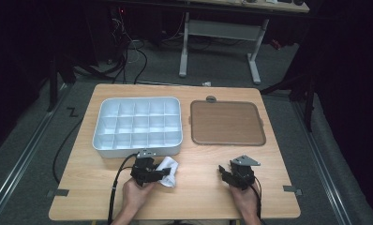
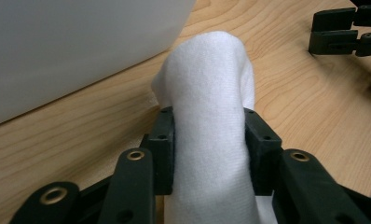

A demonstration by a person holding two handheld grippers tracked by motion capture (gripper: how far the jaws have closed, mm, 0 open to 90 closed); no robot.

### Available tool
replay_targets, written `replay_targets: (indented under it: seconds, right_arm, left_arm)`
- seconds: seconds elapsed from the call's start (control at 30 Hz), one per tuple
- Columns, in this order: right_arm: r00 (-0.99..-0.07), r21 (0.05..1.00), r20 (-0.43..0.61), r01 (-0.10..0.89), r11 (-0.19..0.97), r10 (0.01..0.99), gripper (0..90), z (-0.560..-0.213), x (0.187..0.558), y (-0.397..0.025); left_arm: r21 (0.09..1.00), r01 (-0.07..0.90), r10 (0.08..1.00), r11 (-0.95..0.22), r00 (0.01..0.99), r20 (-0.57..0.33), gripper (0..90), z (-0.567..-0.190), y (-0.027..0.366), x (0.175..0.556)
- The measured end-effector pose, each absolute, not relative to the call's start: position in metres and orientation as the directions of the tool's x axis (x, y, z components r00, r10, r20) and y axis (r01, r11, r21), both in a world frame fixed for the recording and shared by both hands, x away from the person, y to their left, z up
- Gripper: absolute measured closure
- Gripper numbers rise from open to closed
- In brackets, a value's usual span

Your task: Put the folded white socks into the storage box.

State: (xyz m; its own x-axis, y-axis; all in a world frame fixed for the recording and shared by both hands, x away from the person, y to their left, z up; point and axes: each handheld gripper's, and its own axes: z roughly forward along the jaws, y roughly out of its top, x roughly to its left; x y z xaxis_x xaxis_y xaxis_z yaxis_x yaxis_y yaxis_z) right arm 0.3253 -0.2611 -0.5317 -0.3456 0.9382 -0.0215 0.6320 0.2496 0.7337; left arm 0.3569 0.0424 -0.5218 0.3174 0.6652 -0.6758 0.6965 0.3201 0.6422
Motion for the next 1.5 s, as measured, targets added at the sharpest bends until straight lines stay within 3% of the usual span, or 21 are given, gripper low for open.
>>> replay_targets:
  seconds: [0.37, 0.93, 1.5]
  right_arm:
    - [-0.349, 0.733, -0.021, 0.631, 0.252, 0.937, 45.3, -0.532, 0.325, -0.261]
    - [-0.350, 0.733, -0.022, 0.632, 0.254, 0.936, 44.4, -0.532, 0.325, -0.261]
    - [-0.351, 0.733, -0.022, 0.632, 0.254, 0.936, 44.1, -0.532, 0.325, -0.260]
  left_arm:
    - [0.653, 0.699, 0.666, 0.293, 0.341, -0.664, 67.4, -0.514, 0.043, 0.355]
    - [0.698, 0.654, 0.636, 0.292, 0.412, -0.653, 67.5, -0.482, 0.049, 0.348]
    - [0.703, 0.639, 0.626, 0.314, 0.418, -0.659, 67.5, -0.457, 0.058, 0.358]
